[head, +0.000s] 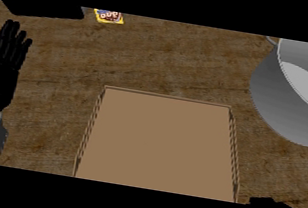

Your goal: Pick the bell pepper from the tray and place it in the pot

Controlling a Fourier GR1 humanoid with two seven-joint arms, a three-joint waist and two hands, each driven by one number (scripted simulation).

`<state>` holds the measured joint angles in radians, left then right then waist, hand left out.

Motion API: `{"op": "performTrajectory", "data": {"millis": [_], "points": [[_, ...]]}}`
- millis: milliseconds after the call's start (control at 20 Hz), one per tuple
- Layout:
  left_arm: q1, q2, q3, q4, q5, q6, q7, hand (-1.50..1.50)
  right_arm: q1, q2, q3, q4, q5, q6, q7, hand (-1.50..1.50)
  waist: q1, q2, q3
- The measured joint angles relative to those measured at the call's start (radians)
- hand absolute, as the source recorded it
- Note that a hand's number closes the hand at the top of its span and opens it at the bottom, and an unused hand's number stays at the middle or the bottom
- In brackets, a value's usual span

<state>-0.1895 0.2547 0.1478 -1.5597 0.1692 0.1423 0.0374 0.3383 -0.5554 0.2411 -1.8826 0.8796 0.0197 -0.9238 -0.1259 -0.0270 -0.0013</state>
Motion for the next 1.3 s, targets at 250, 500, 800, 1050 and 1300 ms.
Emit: {"op": "performTrajectory", "data": {"millis": [250, 500, 800, 1050, 1300], "points": [[0.004, -0.002, -0.004, -0.019, 0.001, -0.003, 0.004, 0.0, 0.172, -0.015, -0.231, -0.142, -0.245, -0.028, -0.013, 1.5, 0.014, 0.006, 0.0], [-0.01, -0.011, -0.025, -0.016, -0.002, -0.015, 0.0, 0.0, 0.232, -0.018, -0.5, -0.18, -0.53, 0.005, -0.005, 1.5, 0.053, 0.016, 0.001], [-0.065, -0.027, -0.056, -0.007, -0.013, -0.016, 0.026, 0.0, 0.117, -0.126, -0.753, -0.028, -0.764, 0.119, 0.079, 1.5, 0.103, 0.025, 0.001], [-0.103, -0.039, -0.066, 0.023, -0.022, -0.02, 0.023, 0.0, -0.045, -0.247, -0.8, 0.239, -0.753, 0.173, 0.076, 1.5, 0.127, 0.029, 0.001], [-0.101, -0.051, -0.073, 0.028, -0.028, -0.028, 0.005, 0.0, -0.262, -0.328, -0.751, 0.544, -0.696, 0.168, 0.043, 1.5, 0.145, 0.032, 0.002]]}}
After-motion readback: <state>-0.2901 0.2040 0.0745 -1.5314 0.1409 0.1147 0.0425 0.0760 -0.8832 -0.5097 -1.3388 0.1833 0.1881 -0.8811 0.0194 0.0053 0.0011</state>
